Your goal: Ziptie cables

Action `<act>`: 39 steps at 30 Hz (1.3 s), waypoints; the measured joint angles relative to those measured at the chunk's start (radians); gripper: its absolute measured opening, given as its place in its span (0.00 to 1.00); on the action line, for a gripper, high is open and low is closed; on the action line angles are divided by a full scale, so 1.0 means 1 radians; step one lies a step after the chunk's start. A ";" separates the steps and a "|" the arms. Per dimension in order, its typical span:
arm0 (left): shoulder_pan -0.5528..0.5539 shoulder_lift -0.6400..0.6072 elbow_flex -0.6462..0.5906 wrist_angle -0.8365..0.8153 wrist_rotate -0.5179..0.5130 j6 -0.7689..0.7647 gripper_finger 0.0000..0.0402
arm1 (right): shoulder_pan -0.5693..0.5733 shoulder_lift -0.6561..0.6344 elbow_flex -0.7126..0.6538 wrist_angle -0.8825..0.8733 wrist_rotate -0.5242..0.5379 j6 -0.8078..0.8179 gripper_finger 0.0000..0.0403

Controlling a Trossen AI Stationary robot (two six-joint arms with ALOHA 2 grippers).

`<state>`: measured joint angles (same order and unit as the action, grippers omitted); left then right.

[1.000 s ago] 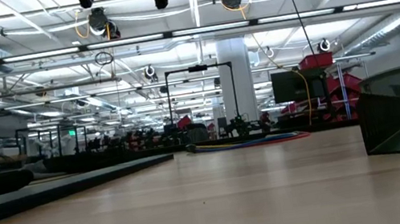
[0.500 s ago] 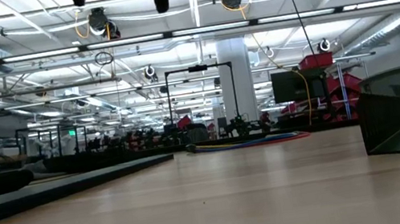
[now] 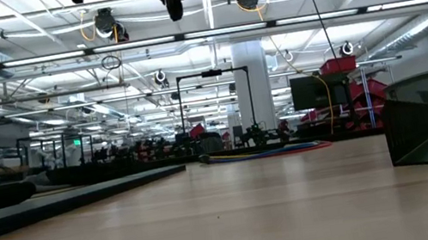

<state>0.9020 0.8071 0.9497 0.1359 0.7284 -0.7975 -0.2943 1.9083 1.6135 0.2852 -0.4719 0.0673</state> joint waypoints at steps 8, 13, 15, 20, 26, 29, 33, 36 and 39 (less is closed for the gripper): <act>0.046 -0.025 0.000 0.035 -0.003 -0.001 0.00 | 0.000 -0.001 0.000 -0.028 0.005 0.002 0.00; 0.069 -0.045 0.000 0.046 -0.009 0.000 0.00 | 0.000 -0.001 0.000 -0.030 0.005 0.018 0.00; 0.078 -0.053 0.000 0.051 -0.010 0.001 0.00 | 0.000 -0.001 0.000 -0.031 0.005 0.019 0.00; 0.104 -0.067 0.000 0.068 -0.012 0.000 0.00 | 0.000 -0.001 0.000 -0.053 0.005 0.019 0.00; 0.132 -0.087 0.000 0.067 -0.016 0.000 0.00 | 0.000 -0.001 0.000 -0.055 0.005 0.034 0.00; 0.145 -0.098 0.000 0.067 -0.017 -0.001 0.00 | 0.000 -0.001 0.000 -0.063 0.005 0.042 0.00; 0.172 -0.115 0.000 0.067 -0.019 0.009 0.00 | 0.002 -0.001 0.000 -0.087 0.005 0.042 0.00; 0.189 -0.130 0.000 0.067 -0.020 0.019 0.00 | 0.002 -0.001 0.000 -0.089 0.005 0.045 0.00; 0.197 -0.142 0.000 0.067 -0.020 0.019 0.00 | 0.002 -0.001 0.000 -0.089 0.005 0.045 0.00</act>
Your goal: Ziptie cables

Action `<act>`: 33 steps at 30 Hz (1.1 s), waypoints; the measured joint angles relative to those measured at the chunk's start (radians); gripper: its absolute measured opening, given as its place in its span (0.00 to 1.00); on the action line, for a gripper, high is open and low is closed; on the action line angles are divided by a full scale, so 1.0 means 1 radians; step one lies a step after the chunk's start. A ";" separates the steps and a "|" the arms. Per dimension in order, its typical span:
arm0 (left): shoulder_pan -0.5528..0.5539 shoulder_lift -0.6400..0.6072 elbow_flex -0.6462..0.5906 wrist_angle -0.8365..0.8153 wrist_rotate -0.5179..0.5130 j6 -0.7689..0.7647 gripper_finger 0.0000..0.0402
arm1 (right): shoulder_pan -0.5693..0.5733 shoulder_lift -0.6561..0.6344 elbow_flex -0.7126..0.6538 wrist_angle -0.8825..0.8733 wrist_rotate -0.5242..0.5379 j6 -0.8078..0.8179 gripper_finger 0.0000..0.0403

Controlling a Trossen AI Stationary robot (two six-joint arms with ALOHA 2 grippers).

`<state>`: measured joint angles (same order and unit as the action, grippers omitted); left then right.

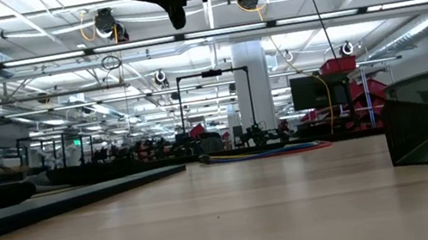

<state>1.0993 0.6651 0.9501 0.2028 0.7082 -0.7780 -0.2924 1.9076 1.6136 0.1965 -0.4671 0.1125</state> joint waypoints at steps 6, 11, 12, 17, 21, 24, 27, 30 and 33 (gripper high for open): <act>0.004 -0.002 0.000 0.000 -0.004 -0.001 0.00 | 0.000 0.000 0.000 0.024 0.023 0.005 0.00; 0.004 0.019 0.002 -0.009 0.021 -0.002 0.00 | 0.000 0.001 -0.001 0.049 0.023 0.022 0.00; 0.004 0.025 0.002 -0.010 0.022 -0.003 0.00 | 0.000 0.002 -0.001 0.060 0.023 0.024 0.00; 0.002 0.049 0.002 -0.014 0.023 -0.027 0.00 | 0.001 0.002 -0.001 0.079 0.048 0.052 0.00; 0.000 0.060 0.002 -0.014 0.023 -0.027 0.00 | -0.001 0.002 -0.001 0.082 0.067 0.061 0.02; 0.000 0.066 0.002 0.000 0.023 -0.027 0.00 | -0.001 0.002 -0.001 0.085 0.074 0.087 0.03; 0.000 0.071 0.002 0.000 0.010 -0.023 0.00 | -0.002 0.002 -0.001 0.091 0.074 0.116 0.04; 0.000 0.080 0.002 0.000 -0.014 0.007 0.00 | -0.002 0.002 -0.001 0.091 0.074 0.139 0.04; -0.017 0.094 0.002 0.000 -0.022 0.037 0.00 | -0.005 0.002 -0.001 0.092 0.075 0.171 0.04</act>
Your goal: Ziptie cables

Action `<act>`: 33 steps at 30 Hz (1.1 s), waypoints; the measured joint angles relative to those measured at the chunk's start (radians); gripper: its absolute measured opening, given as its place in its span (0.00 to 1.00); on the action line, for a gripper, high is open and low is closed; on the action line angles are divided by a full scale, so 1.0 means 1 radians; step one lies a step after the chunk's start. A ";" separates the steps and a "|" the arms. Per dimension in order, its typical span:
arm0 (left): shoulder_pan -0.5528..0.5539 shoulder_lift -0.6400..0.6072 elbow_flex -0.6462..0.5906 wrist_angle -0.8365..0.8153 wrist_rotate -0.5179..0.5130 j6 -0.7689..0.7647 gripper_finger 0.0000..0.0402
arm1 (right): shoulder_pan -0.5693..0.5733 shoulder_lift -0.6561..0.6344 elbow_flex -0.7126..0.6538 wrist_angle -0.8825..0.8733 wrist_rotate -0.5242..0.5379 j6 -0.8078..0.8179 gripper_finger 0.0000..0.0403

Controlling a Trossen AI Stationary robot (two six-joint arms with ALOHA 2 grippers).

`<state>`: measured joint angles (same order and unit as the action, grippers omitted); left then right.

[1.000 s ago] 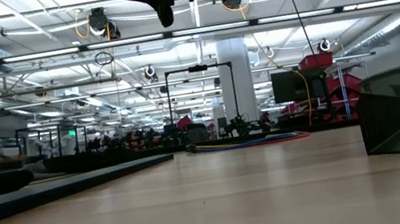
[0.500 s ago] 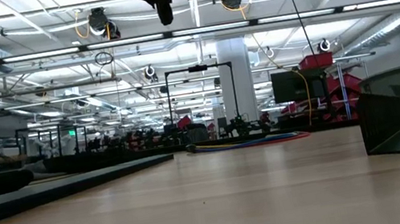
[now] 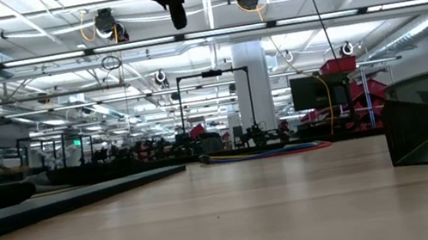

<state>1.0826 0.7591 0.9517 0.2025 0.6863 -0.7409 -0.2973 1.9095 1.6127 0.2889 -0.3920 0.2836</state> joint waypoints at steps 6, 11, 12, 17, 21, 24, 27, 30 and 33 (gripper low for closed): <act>-0.062 0.023 -0.001 -0.002 -0.026 0.024 0.00 | -0.011 0.000 0.000 0.025 0.003 0.061 0.04; -0.108 0.034 -0.001 -0.002 -0.038 0.024 0.00 | -0.016 0.000 0.000 0.026 0.020 0.072 0.04; -0.113 0.034 -0.001 -0.002 -0.038 0.024 0.00 | -0.016 0.000 0.000 0.022 0.039 0.072 0.04; -0.118 0.033 -0.001 0.000 -0.038 0.016 0.00 | -0.016 -0.002 0.000 -0.005 0.060 0.072 0.04; -0.118 0.021 -0.002 -0.002 -0.041 0.014 0.00 | -0.017 -0.002 0.000 -0.080 0.059 0.097 0.04; -0.118 0.008 -0.002 0.008 -0.041 0.014 0.00 | -0.017 -0.002 0.000 -0.151 0.060 0.106 0.05; -0.118 0.005 -0.002 0.022 -0.041 0.014 0.00 | -0.017 -0.002 0.000 -0.193 0.058 0.106 0.08; -0.118 0.005 -0.002 0.021 -0.041 0.014 0.00 | -0.014 -0.002 0.000 -0.207 0.057 0.117 0.13; -0.118 0.005 -0.002 0.021 -0.041 0.014 0.00 | -0.013 -0.002 0.000 -0.210 0.055 0.144 0.19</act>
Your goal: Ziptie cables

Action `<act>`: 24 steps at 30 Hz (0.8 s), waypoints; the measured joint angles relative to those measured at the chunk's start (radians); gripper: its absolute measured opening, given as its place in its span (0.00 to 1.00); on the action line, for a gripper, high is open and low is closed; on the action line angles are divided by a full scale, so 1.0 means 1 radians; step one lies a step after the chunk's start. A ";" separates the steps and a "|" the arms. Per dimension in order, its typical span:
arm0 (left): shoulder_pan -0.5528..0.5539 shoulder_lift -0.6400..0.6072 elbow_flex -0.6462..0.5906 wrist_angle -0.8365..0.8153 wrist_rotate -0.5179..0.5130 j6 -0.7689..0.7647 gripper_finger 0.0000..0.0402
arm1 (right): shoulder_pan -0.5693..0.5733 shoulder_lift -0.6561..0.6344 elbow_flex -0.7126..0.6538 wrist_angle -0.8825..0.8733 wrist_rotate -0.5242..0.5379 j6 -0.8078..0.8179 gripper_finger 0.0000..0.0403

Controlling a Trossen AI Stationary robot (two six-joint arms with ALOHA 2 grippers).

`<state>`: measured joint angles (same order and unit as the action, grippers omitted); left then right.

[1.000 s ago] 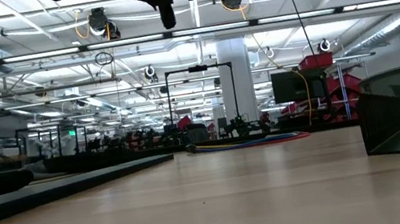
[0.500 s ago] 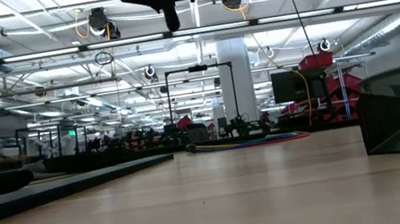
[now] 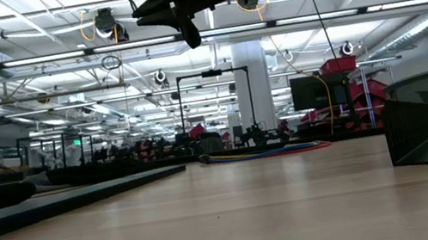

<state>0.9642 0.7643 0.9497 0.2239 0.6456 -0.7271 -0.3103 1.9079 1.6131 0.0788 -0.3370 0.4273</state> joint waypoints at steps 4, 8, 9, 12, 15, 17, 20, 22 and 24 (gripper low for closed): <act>0.000 0.004 0.000 0.001 0.000 0.001 0.00 | 0.000 0.000 0.000 0.005 -0.001 0.010 0.27; 0.000 0.013 0.000 0.001 0.000 0.001 0.00 | 0.000 0.000 0.000 0.063 -0.001 0.008 0.33; 0.000 0.015 0.000 0.001 0.000 0.001 0.00 | 0.000 0.000 0.000 0.082 -0.001 0.008 0.34; 0.000 0.015 0.000 0.001 0.000 0.001 0.00 | 0.000 0.000 0.000 0.134 -0.001 0.021 0.37; 0.000 0.025 0.000 0.001 0.000 0.011 0.00 | 0.000 0.000 0.001 0.159 -0.001 0.063 0.39; 0.000 0.028 0.000 0.000 0.000 0.029 0.00 | 0.000 0.000 0.001 0.151 -0.001 0.066 0.41; 0.003 0.028 0.000 -0.001 -0.033 0.037 0.00 | 0.000 0.000 0.001 0.152 -0.002 0.066 0.44; 0.003 0.027 0.000 0.001 -0.046 0.038 0.00 | 0.000 0.000 0.001 0.153 -0.015 0.071 0.45; 0.003 0.027 0.000 0.002 -0.047 0.064 0.00 | -0.004 0.000 0.001 0.154 -0.082 0.093 0.46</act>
<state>0.9672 0.7910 0.9497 0.2263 0.5985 -0.6629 -0.3141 1.9079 1.6138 0.2328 -0.4190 0.5200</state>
